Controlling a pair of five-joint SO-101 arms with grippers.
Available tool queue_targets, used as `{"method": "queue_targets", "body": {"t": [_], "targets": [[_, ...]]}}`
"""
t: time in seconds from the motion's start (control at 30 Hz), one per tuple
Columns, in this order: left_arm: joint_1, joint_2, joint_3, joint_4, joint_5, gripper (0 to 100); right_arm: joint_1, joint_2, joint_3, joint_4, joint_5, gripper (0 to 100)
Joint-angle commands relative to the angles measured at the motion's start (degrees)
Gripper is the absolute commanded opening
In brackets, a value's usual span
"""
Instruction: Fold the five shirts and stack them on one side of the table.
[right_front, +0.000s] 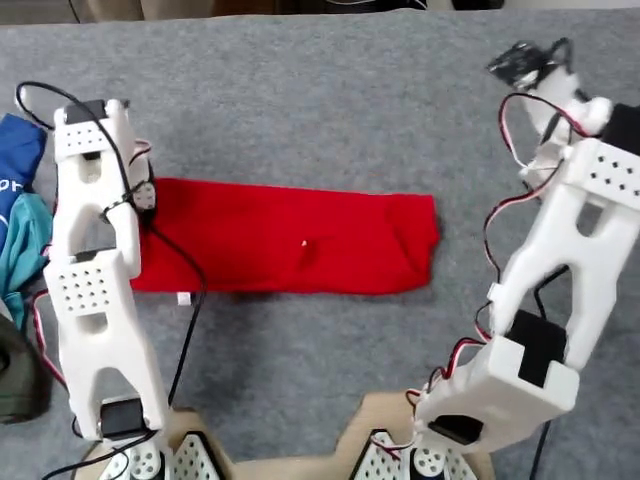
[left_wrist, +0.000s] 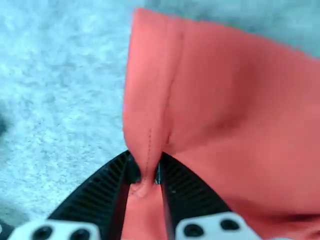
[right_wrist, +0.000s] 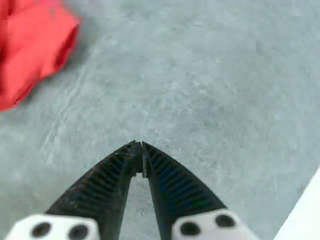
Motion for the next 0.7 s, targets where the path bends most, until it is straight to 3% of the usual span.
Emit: {"method": "queue_targets", "body": {"t": [0.0,0.17,0.37,0.67], "targets": [[6.07,-7.6,-1.05,0.62,0.26,2,1.54,0.4,4.97,-7.82,-9.32,0.6],[14.95,-11.65,-0.18,0.62,0.44,2,2.42,5.32,16.75,-25.93,-18.9,0.6],[24.97,-14.64,-0.62,0.62,0.53,2,6.99,15.87,20.97,-47.12,-34.81,0.6],[38.42,-15.43,-3.43,0.62,0.53,2,15.16,25.36,8.84,-46.24,-45.98,0.8]]}}
